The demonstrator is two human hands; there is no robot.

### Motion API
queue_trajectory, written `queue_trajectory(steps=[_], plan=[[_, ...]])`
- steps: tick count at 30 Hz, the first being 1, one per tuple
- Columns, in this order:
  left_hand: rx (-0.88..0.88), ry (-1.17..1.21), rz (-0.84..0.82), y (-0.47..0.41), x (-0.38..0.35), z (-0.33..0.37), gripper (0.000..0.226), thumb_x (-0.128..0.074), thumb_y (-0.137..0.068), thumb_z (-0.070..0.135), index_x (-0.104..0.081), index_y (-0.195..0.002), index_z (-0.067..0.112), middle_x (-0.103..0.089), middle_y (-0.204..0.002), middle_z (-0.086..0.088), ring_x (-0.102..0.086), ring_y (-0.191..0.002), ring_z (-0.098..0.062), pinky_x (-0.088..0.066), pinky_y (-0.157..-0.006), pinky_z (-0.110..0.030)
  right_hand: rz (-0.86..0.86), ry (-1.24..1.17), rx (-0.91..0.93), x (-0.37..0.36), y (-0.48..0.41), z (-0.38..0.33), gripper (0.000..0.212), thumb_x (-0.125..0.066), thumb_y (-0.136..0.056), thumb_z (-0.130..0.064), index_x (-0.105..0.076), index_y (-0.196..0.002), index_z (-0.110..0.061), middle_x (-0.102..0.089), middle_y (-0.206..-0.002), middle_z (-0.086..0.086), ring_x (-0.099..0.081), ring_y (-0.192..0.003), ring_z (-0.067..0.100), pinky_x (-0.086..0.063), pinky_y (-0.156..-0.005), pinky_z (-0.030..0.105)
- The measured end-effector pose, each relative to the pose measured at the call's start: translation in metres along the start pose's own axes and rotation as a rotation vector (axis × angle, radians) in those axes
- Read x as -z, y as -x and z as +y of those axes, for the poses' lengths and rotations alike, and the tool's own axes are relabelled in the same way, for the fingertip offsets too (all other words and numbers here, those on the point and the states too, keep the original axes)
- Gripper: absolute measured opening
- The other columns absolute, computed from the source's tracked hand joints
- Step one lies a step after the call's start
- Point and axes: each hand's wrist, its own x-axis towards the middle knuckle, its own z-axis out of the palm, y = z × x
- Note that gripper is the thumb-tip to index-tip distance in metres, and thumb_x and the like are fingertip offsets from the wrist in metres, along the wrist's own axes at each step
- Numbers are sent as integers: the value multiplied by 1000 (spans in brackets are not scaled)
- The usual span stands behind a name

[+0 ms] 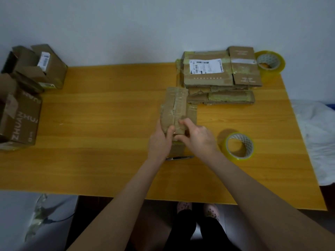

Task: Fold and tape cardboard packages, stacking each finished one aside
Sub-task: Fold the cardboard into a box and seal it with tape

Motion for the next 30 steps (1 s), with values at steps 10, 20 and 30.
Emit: queue_trajectory(steps=[10,20,30], plan=[[63,130,17,-6,-6,1,36,-32,-104,22,-48,-132,6,-59,-117,-4,-57,-110,-24,-42,-79,-23,-23,-217,-372,-17,-4,-6,45,-31,-104,-38,-64,-98,-8,-61,-77,7,-60,-72,27,-42,-58,31],[27,98,64,-3,-12,-2,33,-31,-104,21,-54,-116,1,-60,-89,-8,-58,-84,-31,-39,-65,-29,-222,-489,-431,-11,-8,-9,47,-28,-105,-36,-59,-117,-3,-64,-110,16,-59,-99,28,-48,-83,37],[274,489,-183,-42,18,40,55,-50,-98,35,-32,-146,14,-50,-129,2,-52,-116,-18,-47,-79,-20,-214,-1060,-668,29,-43,-10,53,-54,-97,-33,-37,-145,-18,-58,-127,4,-61,-99,18,-53,-72,28]])
